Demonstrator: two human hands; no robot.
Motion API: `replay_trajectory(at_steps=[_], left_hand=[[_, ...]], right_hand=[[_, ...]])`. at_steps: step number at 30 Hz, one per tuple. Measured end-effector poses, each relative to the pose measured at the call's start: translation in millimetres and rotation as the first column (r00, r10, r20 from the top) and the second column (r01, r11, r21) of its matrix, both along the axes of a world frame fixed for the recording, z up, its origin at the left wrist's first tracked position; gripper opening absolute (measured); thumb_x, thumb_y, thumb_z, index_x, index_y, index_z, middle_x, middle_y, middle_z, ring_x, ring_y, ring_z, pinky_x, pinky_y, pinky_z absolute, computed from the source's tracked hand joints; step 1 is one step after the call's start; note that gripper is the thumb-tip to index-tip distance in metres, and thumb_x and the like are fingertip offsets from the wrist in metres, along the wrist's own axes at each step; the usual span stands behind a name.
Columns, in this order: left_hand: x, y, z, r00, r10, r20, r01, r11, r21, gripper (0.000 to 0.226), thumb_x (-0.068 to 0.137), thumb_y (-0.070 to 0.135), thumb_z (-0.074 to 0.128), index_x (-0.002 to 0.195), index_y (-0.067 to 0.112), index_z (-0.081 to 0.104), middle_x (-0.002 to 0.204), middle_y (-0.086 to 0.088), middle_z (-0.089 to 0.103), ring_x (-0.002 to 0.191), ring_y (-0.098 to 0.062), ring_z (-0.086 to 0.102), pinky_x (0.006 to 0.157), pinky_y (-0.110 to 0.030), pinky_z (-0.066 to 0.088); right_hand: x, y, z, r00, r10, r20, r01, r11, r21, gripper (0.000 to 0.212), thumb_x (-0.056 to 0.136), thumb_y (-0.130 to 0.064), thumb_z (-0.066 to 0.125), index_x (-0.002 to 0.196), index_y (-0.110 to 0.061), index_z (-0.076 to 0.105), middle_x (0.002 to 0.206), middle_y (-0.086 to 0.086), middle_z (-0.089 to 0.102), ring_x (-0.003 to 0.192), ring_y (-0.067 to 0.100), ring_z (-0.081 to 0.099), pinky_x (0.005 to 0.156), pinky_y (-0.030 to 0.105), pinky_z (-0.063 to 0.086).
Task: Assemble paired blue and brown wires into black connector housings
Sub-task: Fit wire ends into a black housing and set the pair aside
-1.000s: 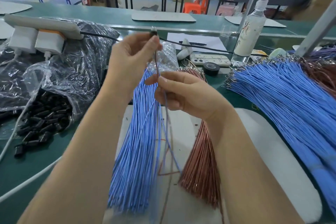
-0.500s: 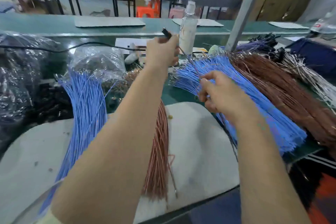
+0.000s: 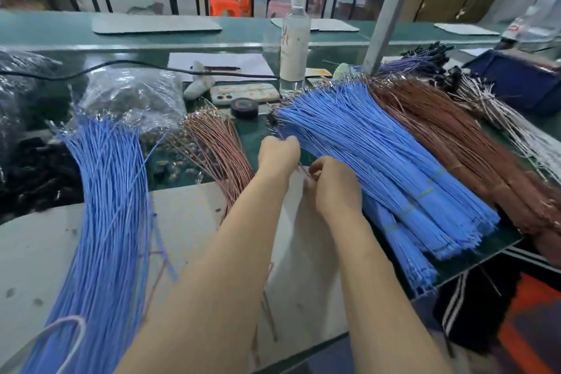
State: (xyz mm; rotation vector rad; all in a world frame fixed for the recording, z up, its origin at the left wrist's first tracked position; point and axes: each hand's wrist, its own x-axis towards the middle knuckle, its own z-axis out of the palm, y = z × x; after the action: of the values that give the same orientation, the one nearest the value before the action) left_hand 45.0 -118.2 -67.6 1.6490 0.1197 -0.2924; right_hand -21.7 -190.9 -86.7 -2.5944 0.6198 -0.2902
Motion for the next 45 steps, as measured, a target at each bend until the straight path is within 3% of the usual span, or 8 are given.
replay_trajectory(at_steps=[3, 8, 13, 19, 27, 32, 40, 45], left_hand=[[-4, 4, 8, 1.000, -0.020, 0.012, 0.020, 1.000, -0.014, 0.027, 0.091, 0.010, 0.045, 0.067, 0.013, 0.033, 0.064, -0.002, 0.030, 0.056, -0.016, 0.025, 0.050, -0.027, 0.019], [-11, 27, 46, 0.984, -0.057, 0.166, 0.068, 0.996, -0.063, 0.012, 0.092, 0.013, 0.046, 0.081, 0.013, 0.049, 0.078, -0.009, 0.042, 0.062, -0.016, 0.035, 0.042, -0.017, 0.031], [-4, 83, 78, 0.947, 0.080, 0.312, -0.038, 0.990, -0.137, 0.009, 0.093, 0.019, 0.050, 0.089, 0.016, 0.058, 0.073, 0.004, 0.051, 0.064, -0.009, 0.049, 0.052, -0.021, 0.042], [4, 175, 61, 0.908, 0.300, 0.293, -0.260, 0.951, -0.170, 0.013, 0.089, 0.017, 0.049, 0.078, 0.018, 0.056, 0.069, 0.005, 0.049, 0.070, -0.013, 0.043, 0.063, -0.027, 0.035], [-1, 267, 20, 0.788, 0.606, 0.107, -0.558, 0.777, -0.292, 0.012, 0.091, 0.013, 0.049, 0.085, 0.018, 0.058, 0.079, 0.003, 0.058, 0.078, -0.011, 0.055, 0.074, -0.025, 0.047], [-2, 239, 15, 0.873, 0.479, 0.097, -0.418, 0.835, -0.357, 0.010, 0.095, 0.013, 0.048, 0.095, 0.013, 0.057, 0.078, 0.002, 0.064, 0.063, -0.005, 0.059, 0.056, -0.017, 0.050], [-6, 220, 11, 0.937, 0.110, 0.332, -0.147, 0.985, 0.090, 0.010, 0.090, 0.026, 0.062, 0.081, 0.021, 0.061, 0.070, 0.002, 0.065, 0.060, -0.002, 0.061, 0.052, -0.013, 0.049], [-9, 224, 6, 0.938, 0.208, 0.279, -0.198, 0.978, -0.062, 0.010, 0.092, 0.012, 0.059, 0.083, 0.012, 0.064, 0.076, -0.004, 0.068, 0.067, -0.009, 0.063, 0.064, -0.017, 0.055]], right_hand=[[2, 5, 0, 0.999, 0.018, 0.028, -0.019, 0.999, 0.030, 0.018, 0.093, -0.020, 0.052, 0.106, -0.014, 0.062, 0.110, 0.011, 0.063, 0.102, 0.031, 0.056, 0.073, 0.034, 0.038], [15, 28, 26, 0.985, 0.017, 0.173, -0.026, 0.998, 0.051, 0.020, 0.089, -0.027, 0.058, 0.105, -0.017, 0.063, 0.108, 0.007, 0.063, 0.098, 0.027, 0.057, 0.071, 0.032, 0.040], [40, 90, 69, 0.935, 0.261, 0.238, -0.293, 0.950, 0.107, 0.029, 0.086, -0.016, 0.054, 0.059, -0.023, 0.045, 0.062, -0.005, 0.054, 0.070, 0.020, 0.048, 0.053, 0.016, 0.035], [69, 160, 51, 0.880, 0.467, -0.088, -0.461, 0.884, 0.080, 0.024, 0.091, -0.016, 0.053, 0.110, -0.008, 0.066, 0.109, 0.014, 0.067, 0.101, 0.030, 0.062, 0.085, 0.026, 0.048], [79, 180, 20, 0.848, 0.499, -0.179, -0.508, 0.861, -0.004, 0.025, 0.087, -0.009, 0.056, 0.109, -0.012, 0.065, 0.112, 0.009, 0.065, 0.095, 0.025, 0.061, 0.085, 0.035, 0.052], [82, 181, 13, 0.858, 0.484, -0.173, -0.495, 0.869, -0.023, 0.025, 0.087, -0.013, 0.060, 0.112, -0.011, 0.064, 0.116, 0.010, 0.063, 0.102, 0.027, 0.060, 0.089, 0.035, 0.051], [64, 163, 42, 0.733, 0.594, 0.331, -0.673, 0.706, 0.222, 0.026, 0.077, -0.006, 0.066, 0.101, -0.014, 0.061, 0.086, -0.003, 0.060, 0.072, 0.009, 0.057, 0.064, 0.010, 0.043], [59, 166, 29, 0.687, 0.646, 0.333, -0.726, 0.627, 0.282, 0.045, 0.082, -0.008, 0.066, 0.124, -0.016, 0.052, 0.100, 0.000, 0.059, 0.077, 0.013, 0.056, 0.077, 0.025, 0.047]])
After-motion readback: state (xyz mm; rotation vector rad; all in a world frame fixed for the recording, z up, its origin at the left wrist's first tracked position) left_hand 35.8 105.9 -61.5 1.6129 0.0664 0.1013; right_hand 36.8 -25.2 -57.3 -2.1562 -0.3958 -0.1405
